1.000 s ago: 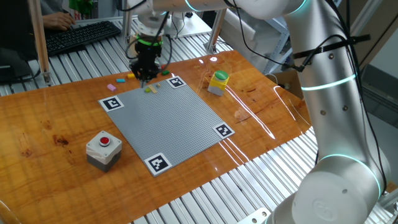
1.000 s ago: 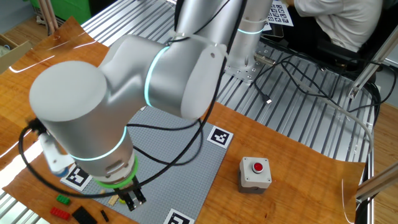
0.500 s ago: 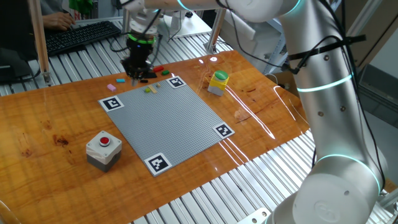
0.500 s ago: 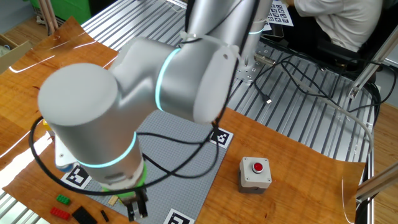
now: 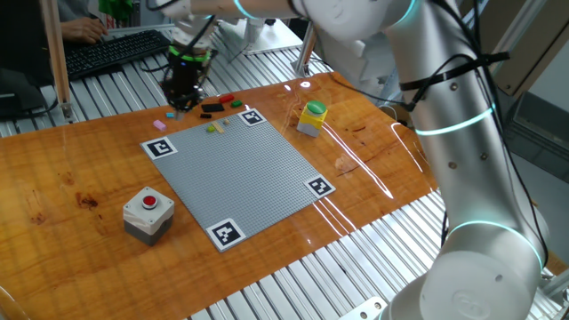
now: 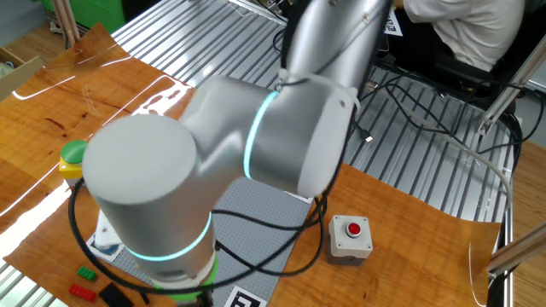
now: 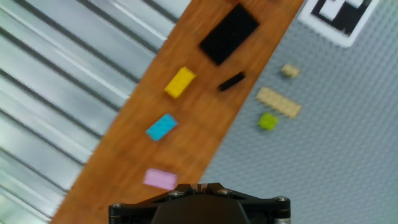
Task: Build with small Lego blocks
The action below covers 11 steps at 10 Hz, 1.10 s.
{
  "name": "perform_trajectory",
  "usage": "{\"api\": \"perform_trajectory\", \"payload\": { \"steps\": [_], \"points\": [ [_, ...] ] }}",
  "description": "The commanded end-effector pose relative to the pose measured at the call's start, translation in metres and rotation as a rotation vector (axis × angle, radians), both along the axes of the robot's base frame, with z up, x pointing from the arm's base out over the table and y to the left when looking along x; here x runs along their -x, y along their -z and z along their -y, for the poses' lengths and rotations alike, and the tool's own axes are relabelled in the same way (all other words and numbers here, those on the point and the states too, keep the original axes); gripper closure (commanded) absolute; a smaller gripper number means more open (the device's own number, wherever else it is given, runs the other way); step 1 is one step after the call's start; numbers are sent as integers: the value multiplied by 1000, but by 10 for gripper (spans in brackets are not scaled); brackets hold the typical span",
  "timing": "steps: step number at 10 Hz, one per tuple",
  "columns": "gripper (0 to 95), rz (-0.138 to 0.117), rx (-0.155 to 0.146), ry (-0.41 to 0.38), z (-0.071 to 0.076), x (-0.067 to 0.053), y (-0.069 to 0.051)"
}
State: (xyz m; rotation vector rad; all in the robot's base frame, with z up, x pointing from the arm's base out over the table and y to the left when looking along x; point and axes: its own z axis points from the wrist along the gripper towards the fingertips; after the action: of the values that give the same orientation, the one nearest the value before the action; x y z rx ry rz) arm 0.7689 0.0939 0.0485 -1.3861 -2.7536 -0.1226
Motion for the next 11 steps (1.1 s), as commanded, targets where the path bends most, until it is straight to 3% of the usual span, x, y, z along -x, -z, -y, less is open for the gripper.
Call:
{"api": "perform_trajectory", "payload": {
  "steps": [1, 5, 7, 8, 11],
  "points": [
    [950, 0, 35, -290, -6, -8, 2],
    [950, 6, 40, -374, -7, -15, 5],
    [950, -1, 65, -453, -7, -18, 8],
    [760, -2, 72, -470, -8, -19, 9],
    [760, -1, 70, -484, -8, -21, 10]
  ]
}}
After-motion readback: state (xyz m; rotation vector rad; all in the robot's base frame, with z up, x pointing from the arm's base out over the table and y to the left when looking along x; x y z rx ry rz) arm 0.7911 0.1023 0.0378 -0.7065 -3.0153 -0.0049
